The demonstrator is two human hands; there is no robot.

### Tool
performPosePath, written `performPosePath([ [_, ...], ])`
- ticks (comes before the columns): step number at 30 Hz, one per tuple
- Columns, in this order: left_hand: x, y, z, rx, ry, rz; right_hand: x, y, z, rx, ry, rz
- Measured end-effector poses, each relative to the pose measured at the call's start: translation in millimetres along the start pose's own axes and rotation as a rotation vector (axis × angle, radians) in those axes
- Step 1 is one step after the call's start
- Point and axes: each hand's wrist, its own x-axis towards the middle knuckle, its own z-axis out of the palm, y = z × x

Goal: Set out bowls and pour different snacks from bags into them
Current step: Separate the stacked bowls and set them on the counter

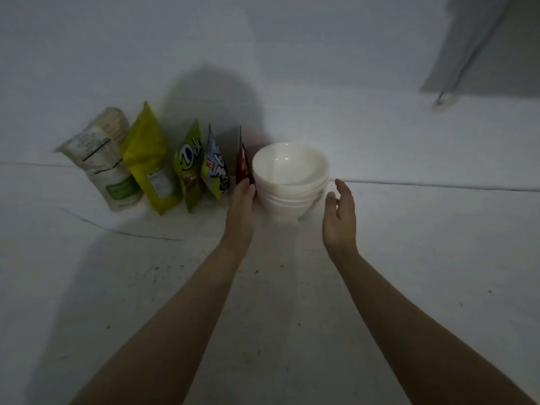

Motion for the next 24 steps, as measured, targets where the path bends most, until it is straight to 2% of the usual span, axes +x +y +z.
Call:
performPosePath([
  [6,27.1,-4.5,30.6,0.025,-0.024,-0.054,33.2,-14.6,22.8,0.233,-0.113,0.311],
  [9,34.6,-14.5,35.3,-0.007,0.001,-0.051,46.1,-24.7,21.0,0.255,-0.135,0.395],
  [15,12.3,-17.8,41.5,-0.053,0.089,-0.024,41.5,-53.3,9.2,0.167,-0.237,0.478],
  [20,-63.5,-8.1,24.7,-0.047,0.216,0.052,-23.6,-75.1,-8.1,0.175,-0.277,0.483],
  [24,-108.8,13.1,-7.9,-0.095,0.252,-0.013,-81.4,-84.9,-8.1,0.198,-0.270,0.482],
])
